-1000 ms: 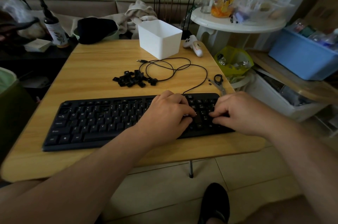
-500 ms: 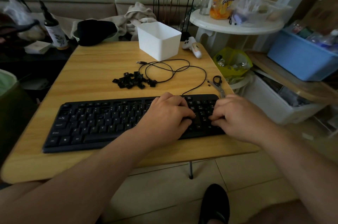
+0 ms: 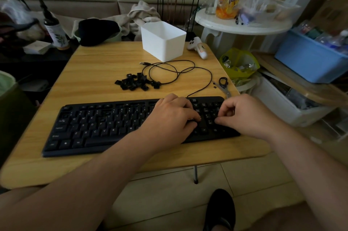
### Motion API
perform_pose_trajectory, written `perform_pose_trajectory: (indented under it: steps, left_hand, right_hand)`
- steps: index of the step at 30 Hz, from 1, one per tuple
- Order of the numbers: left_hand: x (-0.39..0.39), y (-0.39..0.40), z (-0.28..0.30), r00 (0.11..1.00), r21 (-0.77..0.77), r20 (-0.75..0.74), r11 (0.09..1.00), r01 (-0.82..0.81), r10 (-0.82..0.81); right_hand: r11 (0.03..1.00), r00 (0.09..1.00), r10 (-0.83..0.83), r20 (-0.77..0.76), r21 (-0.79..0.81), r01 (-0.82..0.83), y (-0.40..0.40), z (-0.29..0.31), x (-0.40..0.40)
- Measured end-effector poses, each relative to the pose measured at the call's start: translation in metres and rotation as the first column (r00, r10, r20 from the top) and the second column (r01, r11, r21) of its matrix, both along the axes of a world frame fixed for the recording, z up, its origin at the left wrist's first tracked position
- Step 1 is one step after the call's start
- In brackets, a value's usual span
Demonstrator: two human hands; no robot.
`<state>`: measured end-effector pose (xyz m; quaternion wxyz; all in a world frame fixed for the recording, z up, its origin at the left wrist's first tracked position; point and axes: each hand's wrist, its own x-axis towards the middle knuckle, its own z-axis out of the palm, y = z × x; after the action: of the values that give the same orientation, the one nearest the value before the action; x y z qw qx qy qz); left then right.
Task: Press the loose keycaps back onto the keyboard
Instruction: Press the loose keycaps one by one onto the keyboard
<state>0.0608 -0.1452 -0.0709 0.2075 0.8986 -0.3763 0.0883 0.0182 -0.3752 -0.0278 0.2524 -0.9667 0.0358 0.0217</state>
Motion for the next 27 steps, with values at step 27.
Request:
perform_pose_trajectory:
  steps: [27]
  left_hand:
    - [0.102, 0.061, 0.031, 0.848, 0.344, 0.073, 0.784, -0.516, 0.526]
  right_hand:
    - [0.984, 0.946, 0.069, 0.318, 0.133, -0.116, 0.097, -0.012, 0.068]
